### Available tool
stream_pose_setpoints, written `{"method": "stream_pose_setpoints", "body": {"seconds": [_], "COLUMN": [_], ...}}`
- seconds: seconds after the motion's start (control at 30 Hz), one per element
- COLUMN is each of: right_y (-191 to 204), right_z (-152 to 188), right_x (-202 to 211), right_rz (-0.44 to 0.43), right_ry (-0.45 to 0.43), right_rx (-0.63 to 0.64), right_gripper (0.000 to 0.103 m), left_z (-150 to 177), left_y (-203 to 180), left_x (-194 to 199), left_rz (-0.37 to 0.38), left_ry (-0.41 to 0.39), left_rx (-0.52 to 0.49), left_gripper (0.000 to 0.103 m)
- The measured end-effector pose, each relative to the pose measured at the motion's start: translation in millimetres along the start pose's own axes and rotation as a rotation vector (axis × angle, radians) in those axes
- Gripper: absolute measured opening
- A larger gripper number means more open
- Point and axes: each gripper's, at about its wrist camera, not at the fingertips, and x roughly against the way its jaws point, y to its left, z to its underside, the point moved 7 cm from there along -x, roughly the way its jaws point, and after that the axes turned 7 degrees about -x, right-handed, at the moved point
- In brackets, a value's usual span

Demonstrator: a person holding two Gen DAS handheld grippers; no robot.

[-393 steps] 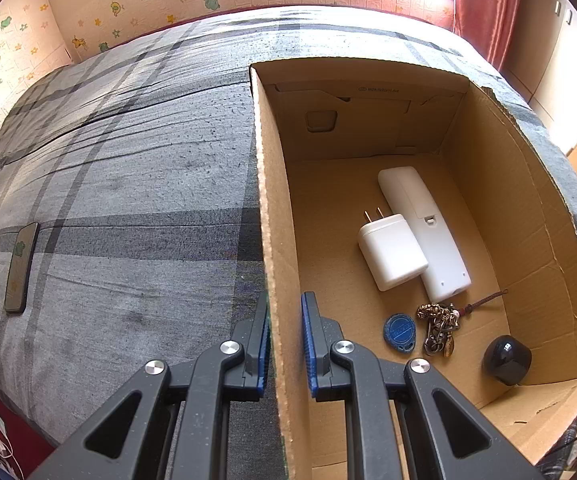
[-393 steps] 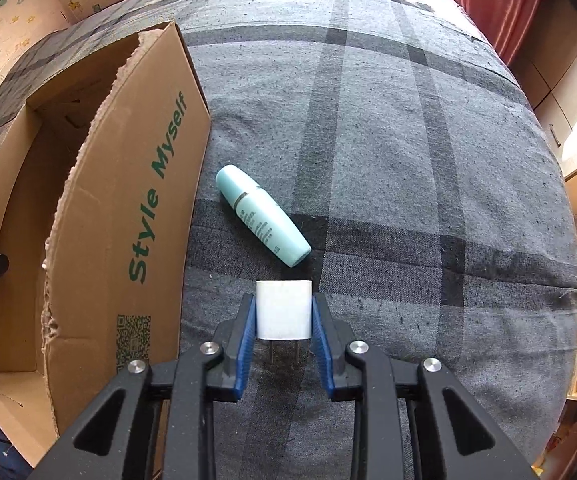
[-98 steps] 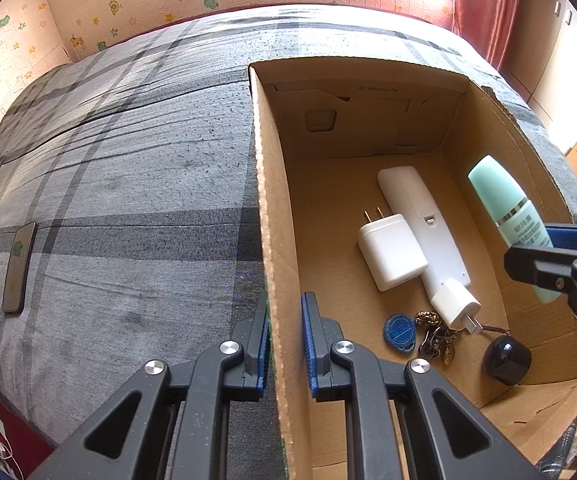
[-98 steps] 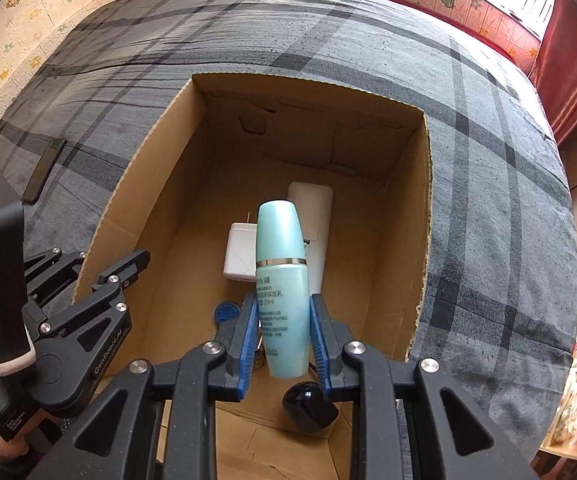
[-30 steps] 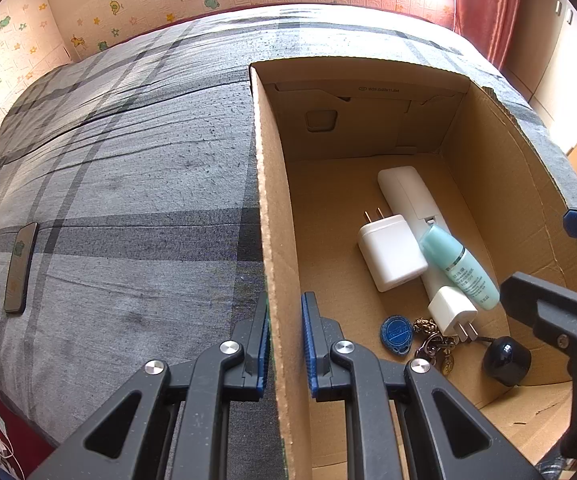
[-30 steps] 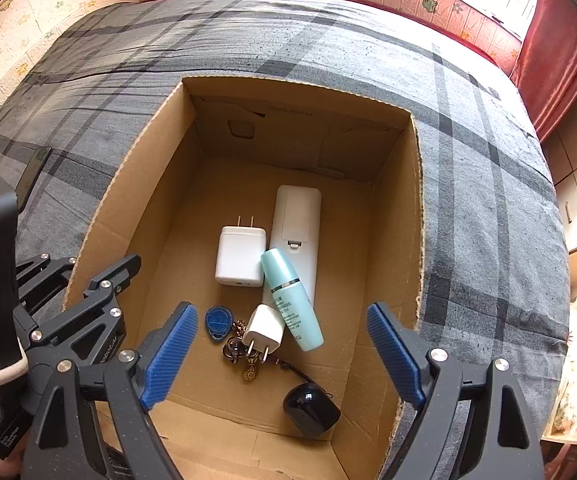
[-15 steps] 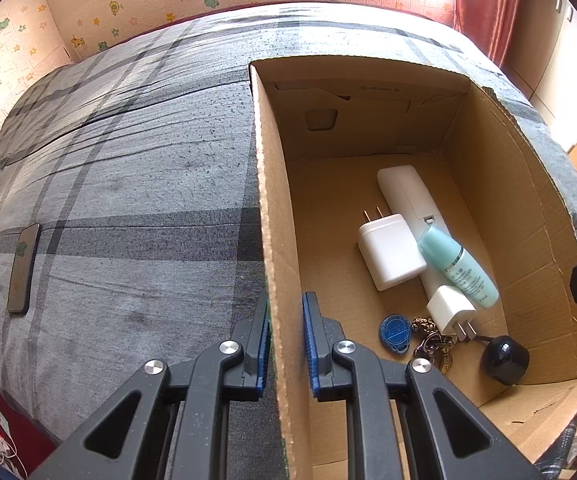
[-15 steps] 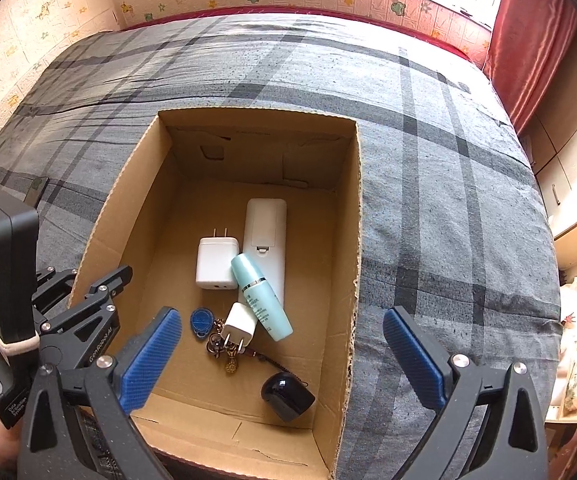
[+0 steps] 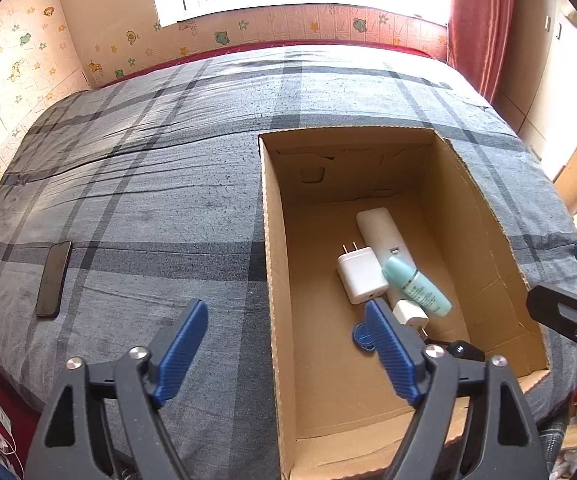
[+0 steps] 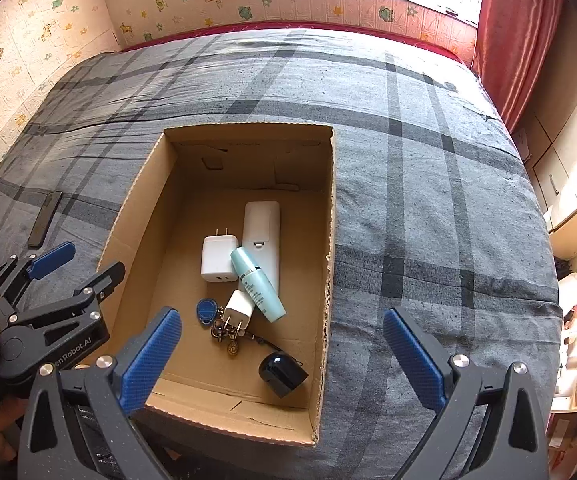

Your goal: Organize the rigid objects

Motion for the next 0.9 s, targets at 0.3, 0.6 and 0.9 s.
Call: {"method": "stream_pose_setpoints", "body": {"seconds": [0.3,0.6,0.9], "right_y": [-2,-6,-1], "right_z": [10,16,26], "right_x": [33,74,103], "right_rz": [0.0,-0.001,-0.037], "right_ry": [-0.035,-0.097,-0.134], "right_rx": [0.0,-0.016,-0.01], "right_gripper": [0.103,0.103,0.103], "left_z": [2,0,1], "left_y": [-16,-26,-38], "left_x": [39,84,112], "left_rz": [-0.002,0.005,-0.018], "left_ry": [-0.027,-0.099,-0.153], "left_rx": [-0.04,-0.032,-0.044], "left_gripper": [0.103,0.103,0.103]}}
